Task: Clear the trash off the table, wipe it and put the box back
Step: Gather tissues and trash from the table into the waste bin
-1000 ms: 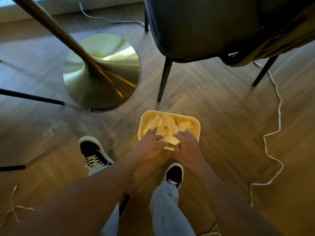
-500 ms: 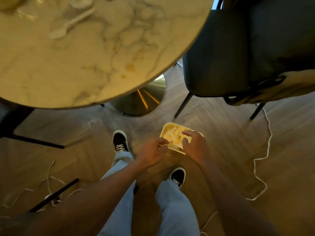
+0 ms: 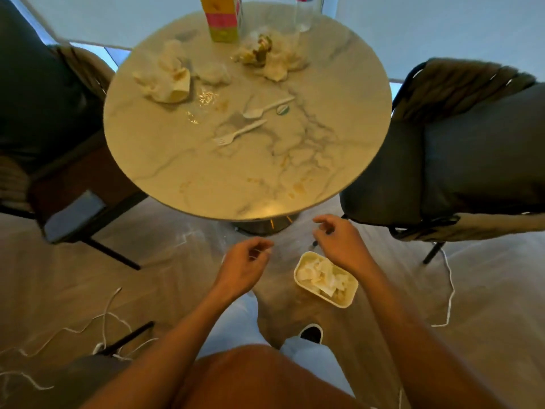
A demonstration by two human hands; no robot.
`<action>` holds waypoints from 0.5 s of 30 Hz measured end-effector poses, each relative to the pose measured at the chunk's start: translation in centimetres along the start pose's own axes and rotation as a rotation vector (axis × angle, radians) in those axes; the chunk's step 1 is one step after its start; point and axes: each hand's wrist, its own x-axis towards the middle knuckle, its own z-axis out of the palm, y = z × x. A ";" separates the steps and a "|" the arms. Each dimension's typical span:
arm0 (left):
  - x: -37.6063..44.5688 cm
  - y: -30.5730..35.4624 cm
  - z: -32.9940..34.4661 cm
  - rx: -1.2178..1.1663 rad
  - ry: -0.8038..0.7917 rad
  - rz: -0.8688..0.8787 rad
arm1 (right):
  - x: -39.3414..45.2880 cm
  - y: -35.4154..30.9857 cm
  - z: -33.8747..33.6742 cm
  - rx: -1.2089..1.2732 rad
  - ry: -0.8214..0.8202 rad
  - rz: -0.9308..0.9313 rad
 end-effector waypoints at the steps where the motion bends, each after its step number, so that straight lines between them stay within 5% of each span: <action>1: 0.1 0.1 -1.3 -0.015 0.021 0.002 | 0.4 -1.4 0.1 -0.016 -0.025 -0.020; 15: 8.5 -0.6 -16.6 -0.157 0.219 -0.036 | 12.4 -18.7 7.2 -0.268 -0.100 -0.232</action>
